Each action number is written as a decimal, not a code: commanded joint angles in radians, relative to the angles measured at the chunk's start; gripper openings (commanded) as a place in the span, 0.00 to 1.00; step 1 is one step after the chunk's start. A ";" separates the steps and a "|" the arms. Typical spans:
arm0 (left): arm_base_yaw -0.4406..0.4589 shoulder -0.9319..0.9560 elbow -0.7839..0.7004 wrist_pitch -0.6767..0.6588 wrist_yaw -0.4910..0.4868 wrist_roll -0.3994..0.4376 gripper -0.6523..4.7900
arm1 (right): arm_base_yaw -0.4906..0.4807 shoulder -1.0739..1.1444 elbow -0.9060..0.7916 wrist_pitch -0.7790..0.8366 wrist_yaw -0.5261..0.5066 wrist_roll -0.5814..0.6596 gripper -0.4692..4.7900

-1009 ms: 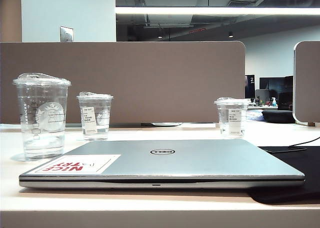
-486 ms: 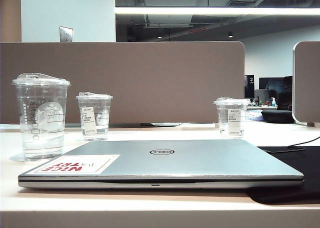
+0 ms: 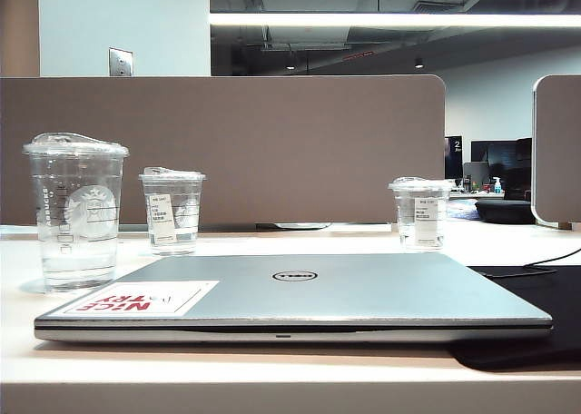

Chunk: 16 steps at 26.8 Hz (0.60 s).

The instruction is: Pick up the coffee cup on the middle and place it on the left side of the laptop.

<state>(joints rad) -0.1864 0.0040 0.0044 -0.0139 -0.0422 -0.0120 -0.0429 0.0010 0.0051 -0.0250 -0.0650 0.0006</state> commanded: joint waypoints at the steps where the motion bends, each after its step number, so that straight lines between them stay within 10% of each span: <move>1: 0.000 0.000 0.003 0.007 0.001 0.004 0.11 | -0.006 -0.002 -0.004 0.018 -0.001 -0.001 0.08; 16: 0.000 0.000 0.003 0.007 0.001 0.004 0.11 | -0.024 -0.002 -0.004 0.018 -0.001 -0.001 0.08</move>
<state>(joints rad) -0.1864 0.0025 0.0044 -0.0154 -0.0422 -0.0116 -0.0673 0.0010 0.0051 -0.0250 -0.0647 0.0002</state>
